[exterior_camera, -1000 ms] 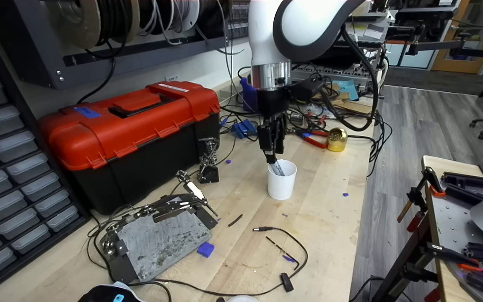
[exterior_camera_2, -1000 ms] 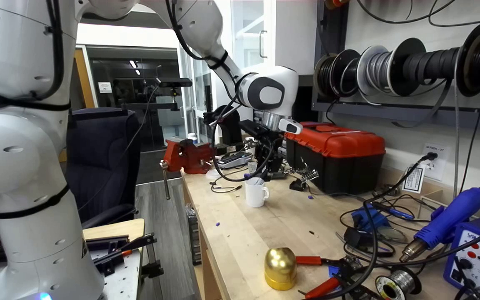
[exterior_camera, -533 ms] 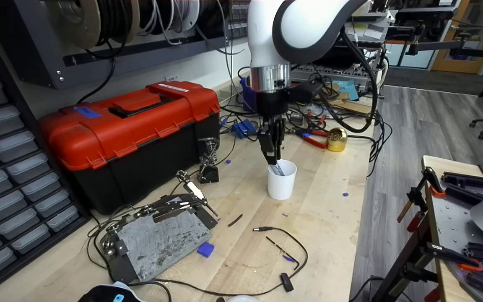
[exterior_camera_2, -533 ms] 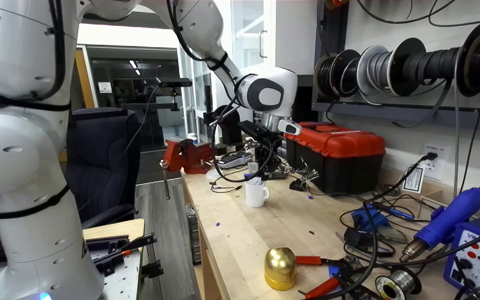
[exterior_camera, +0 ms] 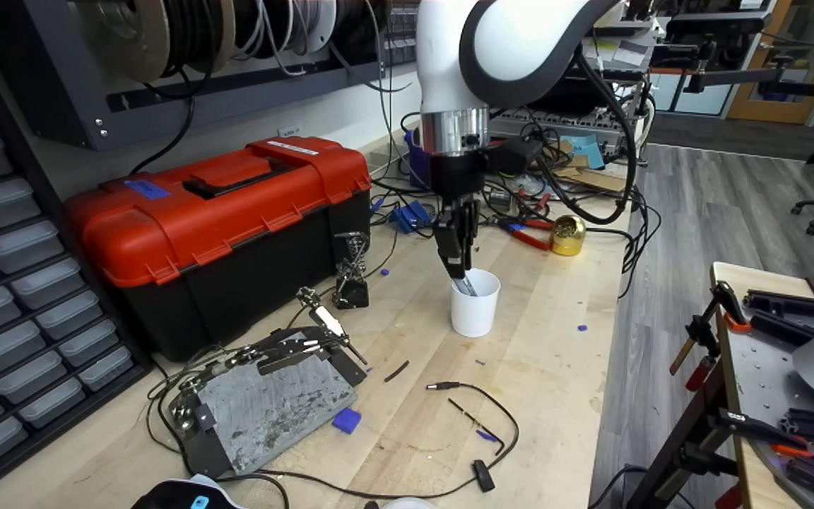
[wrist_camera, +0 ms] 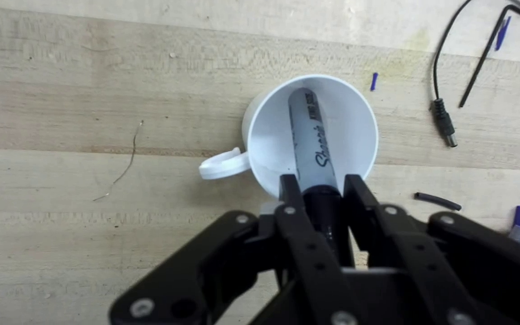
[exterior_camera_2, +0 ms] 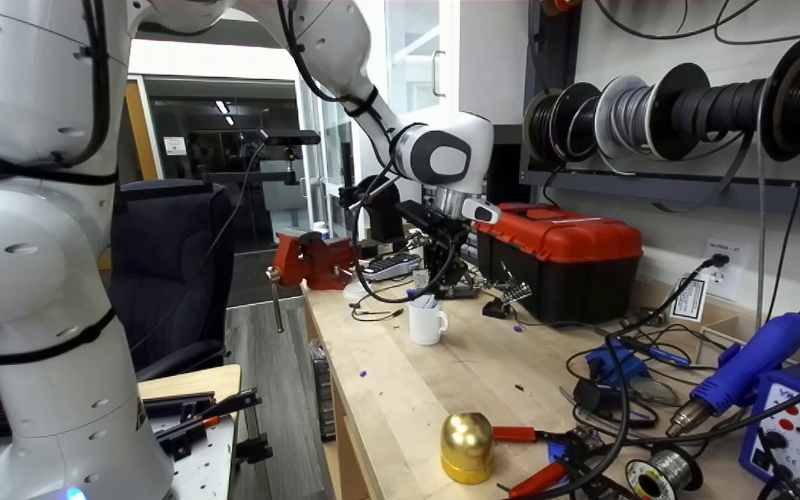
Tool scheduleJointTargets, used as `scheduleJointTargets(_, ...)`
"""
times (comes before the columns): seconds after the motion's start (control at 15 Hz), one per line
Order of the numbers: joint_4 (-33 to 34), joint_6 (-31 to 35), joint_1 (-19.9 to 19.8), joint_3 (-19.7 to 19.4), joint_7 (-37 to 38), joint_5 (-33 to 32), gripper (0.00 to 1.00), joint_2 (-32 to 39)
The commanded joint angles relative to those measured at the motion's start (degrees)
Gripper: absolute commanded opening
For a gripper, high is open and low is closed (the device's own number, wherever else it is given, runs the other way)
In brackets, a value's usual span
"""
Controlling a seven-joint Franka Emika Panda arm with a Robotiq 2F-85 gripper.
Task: Pick the marker from the cup and put it on the table
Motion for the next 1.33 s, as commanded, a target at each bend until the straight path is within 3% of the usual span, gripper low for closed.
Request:
scheduleJointTargets(0.0,-0.9,-1.0,-1.5,1.0,-0.2,-0.5,0.07,-2.7)
scheduleJointTargets(0.4,1.7,-4.8,-1.1,0.6,1.7,-2.8,0.07,-5.3)
scheduleJointTargets(1.0,11.0,-16.5,-1.7,-0.4,3.3,-7.2,0.07,-6.8)
scheduleJointTargets(1.27,11.6,-21.5,-3.6,-1.7,2.9,-8.4,0.07,-6.2)
